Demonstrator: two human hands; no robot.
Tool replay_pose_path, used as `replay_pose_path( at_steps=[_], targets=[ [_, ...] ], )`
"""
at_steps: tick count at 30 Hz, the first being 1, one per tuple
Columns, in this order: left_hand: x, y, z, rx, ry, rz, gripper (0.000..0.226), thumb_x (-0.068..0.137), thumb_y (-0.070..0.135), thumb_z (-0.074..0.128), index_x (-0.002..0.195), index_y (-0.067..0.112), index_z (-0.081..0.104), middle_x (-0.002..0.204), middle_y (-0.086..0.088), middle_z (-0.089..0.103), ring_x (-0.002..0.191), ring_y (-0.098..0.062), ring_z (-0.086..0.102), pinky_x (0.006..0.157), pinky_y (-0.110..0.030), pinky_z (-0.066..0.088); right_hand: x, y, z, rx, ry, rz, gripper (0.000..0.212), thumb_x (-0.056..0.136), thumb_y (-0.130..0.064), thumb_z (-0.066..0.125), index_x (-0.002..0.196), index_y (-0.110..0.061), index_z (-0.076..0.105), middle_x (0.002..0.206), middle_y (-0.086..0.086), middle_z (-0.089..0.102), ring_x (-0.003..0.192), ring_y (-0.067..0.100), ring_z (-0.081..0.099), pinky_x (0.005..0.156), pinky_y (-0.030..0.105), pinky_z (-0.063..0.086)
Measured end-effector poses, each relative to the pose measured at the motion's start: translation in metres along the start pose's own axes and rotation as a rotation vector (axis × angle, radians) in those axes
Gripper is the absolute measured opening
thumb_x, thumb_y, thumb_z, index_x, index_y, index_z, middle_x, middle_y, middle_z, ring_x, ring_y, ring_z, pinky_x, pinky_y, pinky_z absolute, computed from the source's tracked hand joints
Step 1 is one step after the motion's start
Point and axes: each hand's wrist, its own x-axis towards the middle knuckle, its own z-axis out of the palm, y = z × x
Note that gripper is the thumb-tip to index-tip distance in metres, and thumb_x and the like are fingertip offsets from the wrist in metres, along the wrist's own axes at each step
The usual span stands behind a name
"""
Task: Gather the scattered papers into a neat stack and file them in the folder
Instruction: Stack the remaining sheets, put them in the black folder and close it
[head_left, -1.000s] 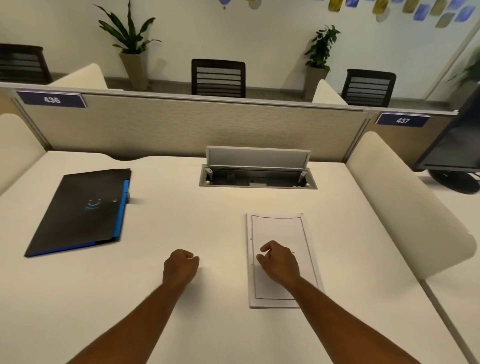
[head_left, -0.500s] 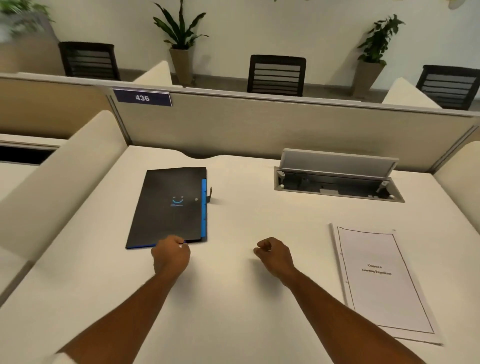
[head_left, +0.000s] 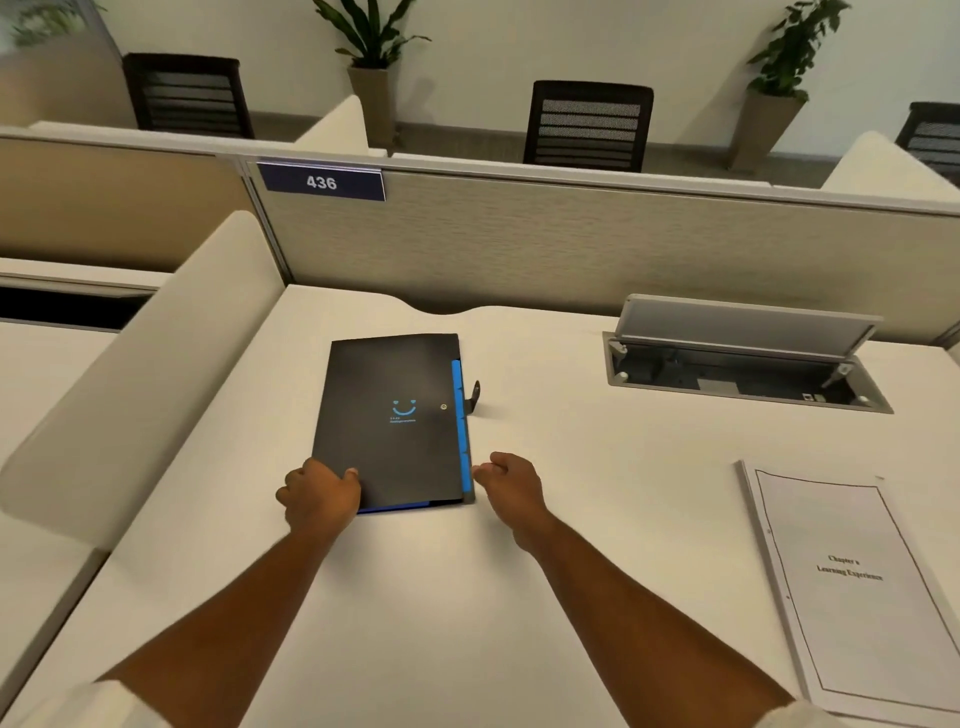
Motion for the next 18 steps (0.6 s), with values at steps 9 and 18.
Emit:
replay_pose_path(
  at_steps=[9, 18],
  targets=[
    [0.012, 0.002, 0.003, -0.12, -0.05, -0.138, 0.05, 0.096, 0.035, 0.055, 0.126, -0.004, 0.048, 0.13, -0.027, 0.043, 0.114, -0.047, 0.048, 0.094, -0.052, 0.042, 0.012, -0.005, 0.005, 0.018, -0.033, 0.018, 0.007, 0.096, -0.012, 0.064, 0.098, -0.015, 0.071, 0.106, 0.006, 0.071, 0.095, 0.021, 0.067, 0.084, 0.03, 0.057],
    [-0.025, 0.007, 0.021, -0.286, -0.085, -0.152, 0.053, 0.098, 0.045, 0.042, 0.123, -0.002, 0.043, 0.119, -0.025, 0.059, 0.105, -0.044, 0.058, 0.09, -0.051, 0.049, -0.014, 0.03, -0.04, 0.11, -0.087, 0.049, 0.014, 0.095, -0.001, 0.061, 0.095, -0.014, 0.067, 0.1, 0.011, 0.068, 0.083, 0.018, 0.064, 0.066, 0.022, 0.052]
  ],
)
